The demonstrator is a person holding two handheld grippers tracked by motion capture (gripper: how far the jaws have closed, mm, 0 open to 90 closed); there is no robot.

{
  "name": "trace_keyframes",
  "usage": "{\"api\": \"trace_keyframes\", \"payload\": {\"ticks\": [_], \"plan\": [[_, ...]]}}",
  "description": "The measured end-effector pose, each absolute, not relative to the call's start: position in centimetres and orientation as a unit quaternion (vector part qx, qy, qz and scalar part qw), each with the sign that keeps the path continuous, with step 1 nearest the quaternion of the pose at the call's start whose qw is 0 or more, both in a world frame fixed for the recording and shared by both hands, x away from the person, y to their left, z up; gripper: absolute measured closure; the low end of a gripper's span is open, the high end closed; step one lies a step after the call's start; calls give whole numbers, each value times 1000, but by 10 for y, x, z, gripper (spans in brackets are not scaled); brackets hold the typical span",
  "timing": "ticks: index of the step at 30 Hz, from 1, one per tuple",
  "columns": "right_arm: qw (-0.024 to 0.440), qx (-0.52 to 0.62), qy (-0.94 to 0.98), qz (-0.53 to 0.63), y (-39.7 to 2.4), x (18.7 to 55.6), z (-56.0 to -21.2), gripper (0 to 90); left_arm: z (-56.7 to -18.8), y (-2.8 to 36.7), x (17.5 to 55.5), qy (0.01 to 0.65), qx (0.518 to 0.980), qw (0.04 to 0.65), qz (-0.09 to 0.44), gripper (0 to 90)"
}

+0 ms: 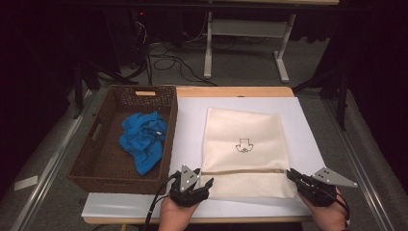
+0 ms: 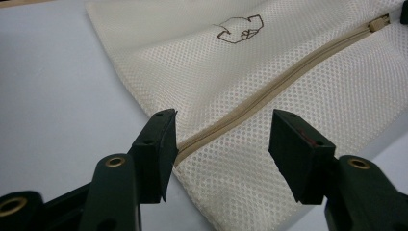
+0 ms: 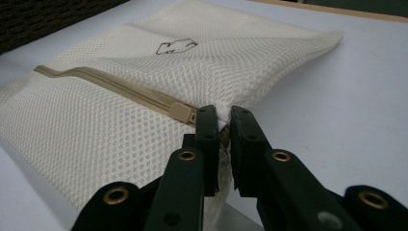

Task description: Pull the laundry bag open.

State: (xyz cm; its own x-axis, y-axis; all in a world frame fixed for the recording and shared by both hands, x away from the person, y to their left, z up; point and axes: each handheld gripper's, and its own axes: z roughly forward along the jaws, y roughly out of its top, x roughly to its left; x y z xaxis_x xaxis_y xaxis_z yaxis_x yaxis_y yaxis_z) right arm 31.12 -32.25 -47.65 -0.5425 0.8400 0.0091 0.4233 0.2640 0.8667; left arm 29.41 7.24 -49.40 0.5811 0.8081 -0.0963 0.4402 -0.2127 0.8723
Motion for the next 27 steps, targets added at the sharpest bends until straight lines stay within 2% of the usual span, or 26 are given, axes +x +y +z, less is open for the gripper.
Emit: {"api": "trace_keyframes", "payload": {"ticks": [10,18,27], "plan": [[237,412,755,452,-323,308,-474,840,-493,69,294,402,758,471,203,427],[236,407,755,457,-321,307,-472,840,-487,57,296,398,749,497,185,392],[229,405,756,461,-319,307,-471,841,-475,22,300,375,756,510,166,412]]}}
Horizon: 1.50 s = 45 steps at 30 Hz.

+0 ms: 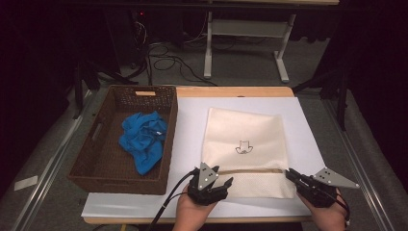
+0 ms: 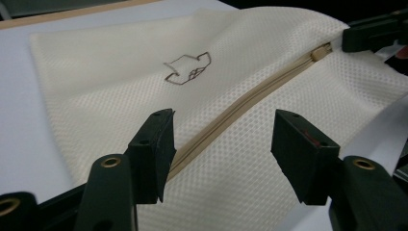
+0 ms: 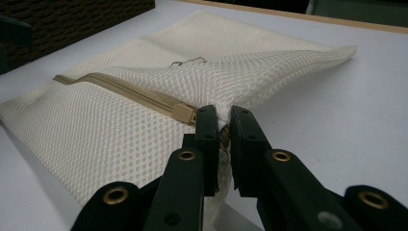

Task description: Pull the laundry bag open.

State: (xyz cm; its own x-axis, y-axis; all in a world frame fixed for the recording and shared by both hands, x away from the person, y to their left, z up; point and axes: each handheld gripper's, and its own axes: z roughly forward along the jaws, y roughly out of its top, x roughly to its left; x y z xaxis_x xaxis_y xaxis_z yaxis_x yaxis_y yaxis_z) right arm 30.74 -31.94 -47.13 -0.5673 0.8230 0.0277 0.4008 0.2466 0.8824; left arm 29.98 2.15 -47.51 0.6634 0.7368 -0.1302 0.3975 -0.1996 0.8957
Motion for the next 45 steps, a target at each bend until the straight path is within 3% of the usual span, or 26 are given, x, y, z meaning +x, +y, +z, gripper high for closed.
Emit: {"api": "trace_keyframes", "payload": {"ticks": [12,33,42,45], "plan": [[231,393,755,471,-320,307,-469,841,-470,-21,307,351,764,518,155,440],[231,379,757,480,-317,304,-465,841,-480,-74,317,325,781,518,125,644],[231,379,757,480,-316,304,-465,841,-484,-87,323,328,779,521,121,624],[229,378,758,480,-316,304,-465,841,-487,-91,327,336,776,522,112,574]]}}
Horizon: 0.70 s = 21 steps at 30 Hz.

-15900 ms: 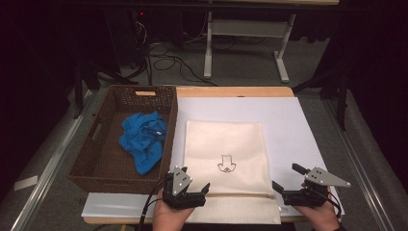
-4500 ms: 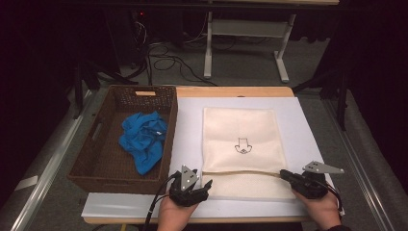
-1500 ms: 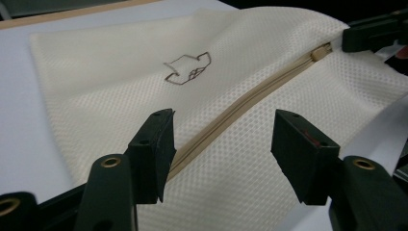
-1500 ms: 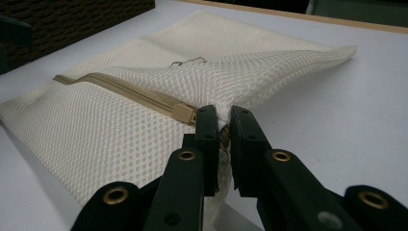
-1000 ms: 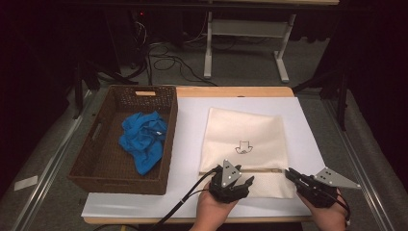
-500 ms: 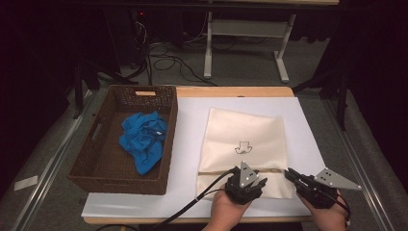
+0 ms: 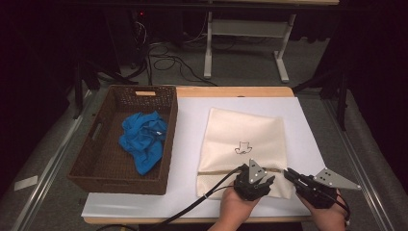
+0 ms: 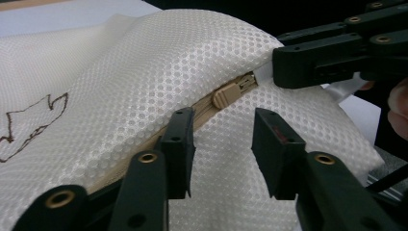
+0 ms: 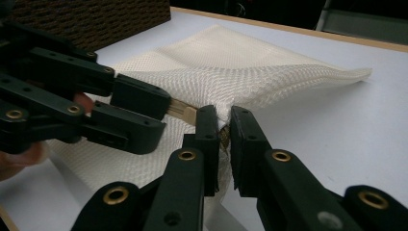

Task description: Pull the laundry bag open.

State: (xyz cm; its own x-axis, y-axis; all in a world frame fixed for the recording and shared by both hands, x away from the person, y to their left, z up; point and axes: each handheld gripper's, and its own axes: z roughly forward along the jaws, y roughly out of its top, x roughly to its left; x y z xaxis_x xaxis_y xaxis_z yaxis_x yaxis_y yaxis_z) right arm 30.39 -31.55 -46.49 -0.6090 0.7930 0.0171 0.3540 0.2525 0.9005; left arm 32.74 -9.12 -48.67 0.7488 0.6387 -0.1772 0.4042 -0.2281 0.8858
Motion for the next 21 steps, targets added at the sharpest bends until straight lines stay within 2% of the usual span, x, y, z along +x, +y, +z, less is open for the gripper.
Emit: {"api": "trace_keyframes", "payload": {"ticks": [8,14,17,21], "plan": [[227,372,761,481,-314,304,-466,842,-492,-95,332,340,772,528,94,515],[227,369,762,481,-313,303,-466,842,-494,-97,334,344,766,538,77,510],[224,371,763,480,-313,303,-466,842,-495,-98,336,349,762,542,66,522],[224,370,763,481,-313,304,-466,842,-493,-99,334,347,758,549,56,589]]}}
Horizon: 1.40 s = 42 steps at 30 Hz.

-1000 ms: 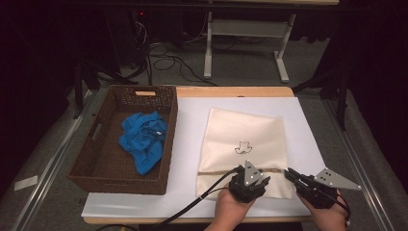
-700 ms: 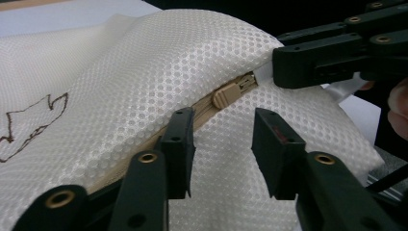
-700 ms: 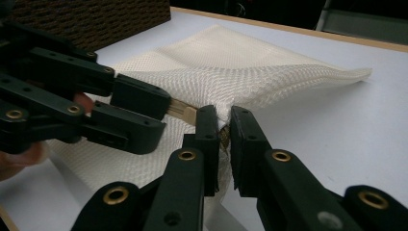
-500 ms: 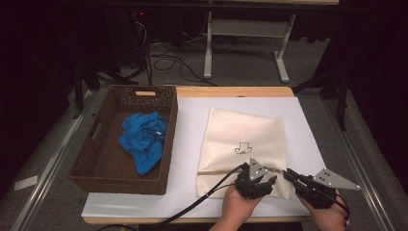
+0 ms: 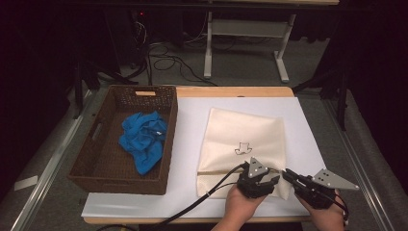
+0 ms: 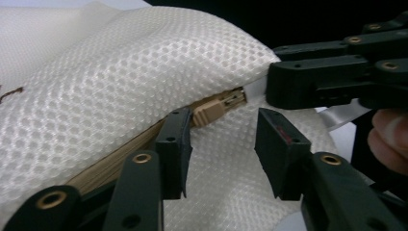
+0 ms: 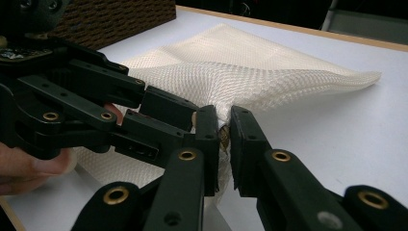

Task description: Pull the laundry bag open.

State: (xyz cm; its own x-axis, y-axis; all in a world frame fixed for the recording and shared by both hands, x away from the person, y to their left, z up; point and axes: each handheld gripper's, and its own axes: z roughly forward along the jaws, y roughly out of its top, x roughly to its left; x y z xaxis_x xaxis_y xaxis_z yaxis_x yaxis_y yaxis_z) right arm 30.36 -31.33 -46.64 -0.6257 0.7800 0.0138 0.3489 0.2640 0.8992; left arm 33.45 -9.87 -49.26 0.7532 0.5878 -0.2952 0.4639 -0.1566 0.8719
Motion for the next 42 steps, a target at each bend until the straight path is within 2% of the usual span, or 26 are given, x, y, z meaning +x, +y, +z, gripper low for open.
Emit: {"api": "trace_keyframes", "payload": {"ticks": [15,22,27,42], "plan": [[226,368,763,481,-313,303,-466,842,-486,-96,328,322,765,553,76,824],[225,367,763,482,-313,303,-466,841,-492,-100,329,327,771,542,72,826],[227,367,763,482,-314,303,-466,841,-490,-100,328,329,766,546,79,858],[226,366,764,481,-313,303,-467,839,-484,-99,325,329,765,544,100,867]]}}
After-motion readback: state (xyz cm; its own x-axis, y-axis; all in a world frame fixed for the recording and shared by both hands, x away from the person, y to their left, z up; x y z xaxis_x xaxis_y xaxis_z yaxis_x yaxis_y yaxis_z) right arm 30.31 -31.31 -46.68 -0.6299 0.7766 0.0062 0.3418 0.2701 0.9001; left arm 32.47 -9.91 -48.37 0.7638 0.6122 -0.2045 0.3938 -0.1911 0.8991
